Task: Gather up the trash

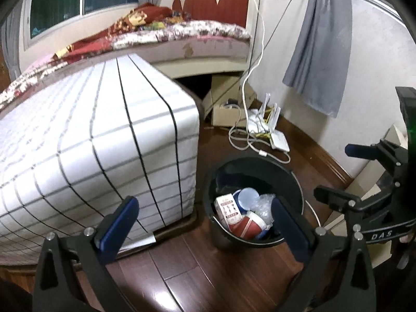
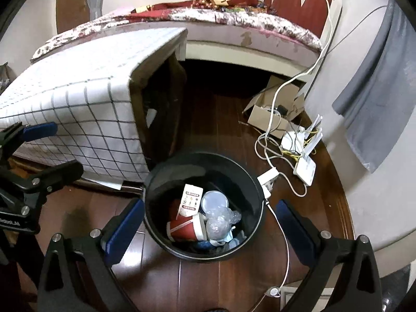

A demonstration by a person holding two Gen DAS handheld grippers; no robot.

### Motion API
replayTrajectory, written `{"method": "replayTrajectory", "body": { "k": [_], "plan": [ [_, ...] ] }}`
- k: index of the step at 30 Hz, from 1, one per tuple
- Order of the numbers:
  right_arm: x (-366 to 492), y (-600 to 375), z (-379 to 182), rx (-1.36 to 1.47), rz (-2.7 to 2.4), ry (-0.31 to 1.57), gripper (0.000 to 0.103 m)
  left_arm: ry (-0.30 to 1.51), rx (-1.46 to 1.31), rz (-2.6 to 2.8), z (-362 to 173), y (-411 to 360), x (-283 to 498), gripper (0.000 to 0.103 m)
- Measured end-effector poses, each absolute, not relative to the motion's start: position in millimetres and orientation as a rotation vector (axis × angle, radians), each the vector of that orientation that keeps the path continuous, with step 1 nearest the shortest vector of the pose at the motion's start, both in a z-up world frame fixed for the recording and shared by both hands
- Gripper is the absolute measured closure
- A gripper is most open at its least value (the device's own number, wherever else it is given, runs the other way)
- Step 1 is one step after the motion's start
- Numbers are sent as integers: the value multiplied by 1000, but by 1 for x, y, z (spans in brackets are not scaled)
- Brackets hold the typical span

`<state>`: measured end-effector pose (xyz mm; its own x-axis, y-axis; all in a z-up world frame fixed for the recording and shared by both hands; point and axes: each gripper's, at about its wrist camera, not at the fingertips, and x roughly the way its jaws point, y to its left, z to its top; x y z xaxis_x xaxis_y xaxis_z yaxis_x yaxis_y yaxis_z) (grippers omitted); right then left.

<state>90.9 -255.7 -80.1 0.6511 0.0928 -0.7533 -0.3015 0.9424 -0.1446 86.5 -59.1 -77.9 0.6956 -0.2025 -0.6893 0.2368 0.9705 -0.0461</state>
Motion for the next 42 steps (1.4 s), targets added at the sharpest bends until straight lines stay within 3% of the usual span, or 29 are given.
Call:
{"method": "replayTrajectory", "body": {
  "k": [31, 42],
  "plan": [
    [-25, -208, 65, -211, 33, 650, 1, 527, 4, -197, 53, -12, -12, 1],
    [-38, -208, 89, -183, 10, 570, 1, 476, 14, -203, 64, -12, -17, 1]
  ]
}}
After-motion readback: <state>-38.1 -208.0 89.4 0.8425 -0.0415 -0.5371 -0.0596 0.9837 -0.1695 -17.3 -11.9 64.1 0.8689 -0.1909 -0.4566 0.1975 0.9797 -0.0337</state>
